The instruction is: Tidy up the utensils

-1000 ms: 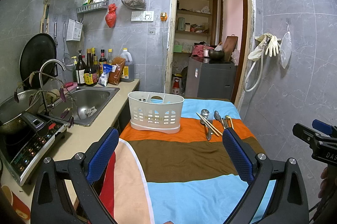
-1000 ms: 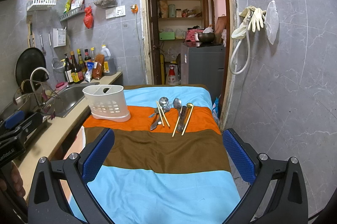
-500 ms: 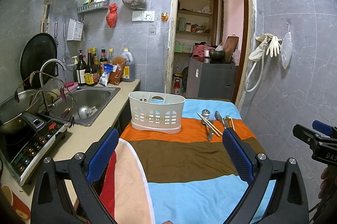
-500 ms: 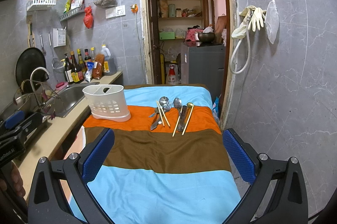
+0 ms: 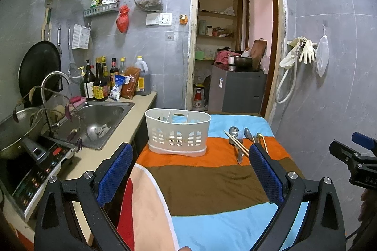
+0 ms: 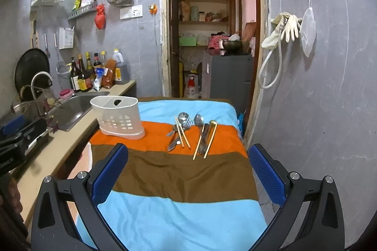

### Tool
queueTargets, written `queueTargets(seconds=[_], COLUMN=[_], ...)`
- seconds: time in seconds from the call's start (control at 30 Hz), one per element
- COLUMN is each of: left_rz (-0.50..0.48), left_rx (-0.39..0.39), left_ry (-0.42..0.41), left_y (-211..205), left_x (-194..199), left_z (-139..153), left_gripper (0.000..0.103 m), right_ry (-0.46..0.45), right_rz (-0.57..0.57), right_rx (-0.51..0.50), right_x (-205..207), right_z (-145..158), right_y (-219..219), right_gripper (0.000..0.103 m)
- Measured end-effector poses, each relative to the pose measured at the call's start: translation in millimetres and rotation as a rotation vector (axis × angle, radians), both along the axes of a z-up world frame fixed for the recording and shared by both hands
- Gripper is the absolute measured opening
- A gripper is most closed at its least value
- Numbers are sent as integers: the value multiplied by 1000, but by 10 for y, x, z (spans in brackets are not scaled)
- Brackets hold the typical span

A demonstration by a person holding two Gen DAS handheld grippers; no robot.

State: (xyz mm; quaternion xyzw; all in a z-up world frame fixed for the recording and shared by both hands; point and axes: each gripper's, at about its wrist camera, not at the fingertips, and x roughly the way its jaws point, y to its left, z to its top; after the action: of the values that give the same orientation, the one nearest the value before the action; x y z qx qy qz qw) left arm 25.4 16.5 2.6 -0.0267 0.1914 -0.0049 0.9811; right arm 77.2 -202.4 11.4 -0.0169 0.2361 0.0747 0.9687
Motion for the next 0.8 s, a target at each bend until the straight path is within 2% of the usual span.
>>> queueTargets(seconds=[0.27, 0.53, 0.8], left_rz=[-50, -133, -159], left_rx=[30, 4, -42], left_ry=[-19, 16, 85], left_y=[22, -119, -463], left_x=[282, 649, 1268], left_z=[37, -2, -148], left_gripper=[97, 97, 97], right_ry=[4, -14, -35], right_rz=[-42, -99, -99], right_rx=[-6, -10, -22], right_x=[134, 355, 897], right_z=[16, 40, -39], right_y=[49, -120, -482], right_gripper=[103, 103, 103])
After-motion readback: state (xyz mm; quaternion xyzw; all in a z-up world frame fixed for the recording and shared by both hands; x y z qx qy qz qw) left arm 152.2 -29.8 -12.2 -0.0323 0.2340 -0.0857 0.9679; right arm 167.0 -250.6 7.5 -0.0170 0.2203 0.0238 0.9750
